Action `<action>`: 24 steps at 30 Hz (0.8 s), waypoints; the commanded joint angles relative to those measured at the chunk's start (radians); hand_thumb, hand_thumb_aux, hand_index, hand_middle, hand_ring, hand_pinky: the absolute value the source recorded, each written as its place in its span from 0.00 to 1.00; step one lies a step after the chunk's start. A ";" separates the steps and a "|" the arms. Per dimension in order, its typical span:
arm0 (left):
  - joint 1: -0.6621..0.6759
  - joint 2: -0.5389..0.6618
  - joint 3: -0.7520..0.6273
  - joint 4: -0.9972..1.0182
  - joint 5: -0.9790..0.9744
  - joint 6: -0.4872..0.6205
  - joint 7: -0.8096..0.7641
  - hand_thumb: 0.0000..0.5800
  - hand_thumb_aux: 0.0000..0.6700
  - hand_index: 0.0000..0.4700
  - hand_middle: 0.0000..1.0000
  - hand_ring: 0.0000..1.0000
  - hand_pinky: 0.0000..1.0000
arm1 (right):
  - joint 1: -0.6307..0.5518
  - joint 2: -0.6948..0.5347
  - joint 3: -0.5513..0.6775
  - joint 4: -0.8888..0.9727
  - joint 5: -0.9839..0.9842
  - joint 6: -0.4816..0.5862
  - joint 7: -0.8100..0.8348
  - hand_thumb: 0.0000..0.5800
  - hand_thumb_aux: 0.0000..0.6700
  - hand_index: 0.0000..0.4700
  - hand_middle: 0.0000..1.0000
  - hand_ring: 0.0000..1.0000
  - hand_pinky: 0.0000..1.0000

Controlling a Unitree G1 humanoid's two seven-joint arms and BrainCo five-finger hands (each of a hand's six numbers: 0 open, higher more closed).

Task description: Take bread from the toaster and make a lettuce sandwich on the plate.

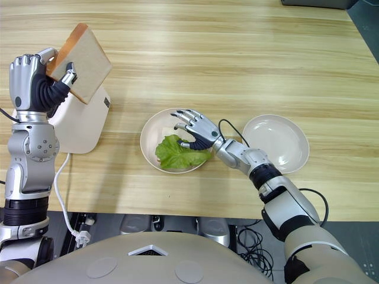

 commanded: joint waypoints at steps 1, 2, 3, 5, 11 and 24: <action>-0.003 0.002 -0.016 0.025 0.012 -0.002 0.003 1.00 1.00 0.98 1.00 1.00 1.00 | 0.015 -0.010 -0.003 -0.039 0.017 -0.010 0.023 0.81 0.56 0.55 0.00 0.00 0.00; -0.003 0.003 -0.017 0.029 0.016 -0.002 0.003 1.00 1.00 0.98 1.00 1.00 1.00 | 0.017 -0.010 -0.003 -0.044 0.018 -0.010 0.026 0.81 0.56 0.55 0.00 0.00 0.00; -0.004 0.003 -0.018 0.031 0.018 -0.002 0.004 1.00 1.00 0.98 1.00 1.00 1.00 | 0.018 -0.010 -0.003 -0.048 0.019 -0.009 0.027 0.81 0.56 0.55 0.00 0.00 0.00; -0.005 0.004 -0.020 0.035 0.021 -0.003 0.005 1.00 1.00 0.98 1.00 1.00 1.00 | 0.019 -0.008 -0.001 -0.051 0.020 -0.009 0.030 0.81 0.56 0.55 0.00 0.00 0.00; -0.007 0.006 -0.020 0.040 0.021 -0.004 0.007 1.00 1.00 0.98 1.00 1.00 1.00 | 0.023 0.002 0.007 -0.038 0.022 -0.011 0.037 0.83 0.59 0.58 0.00 0.00 0.00; -0.014 0.010 -0.022 0.055 0.015 0.000 0.008 1.00 1.00 0.98 1.00 1.00 1.00 | 0.013 0.011 0.012 0.008 0.023 -0.014 0.035 0.96 0.80 0.78 0.00 0.00 0.00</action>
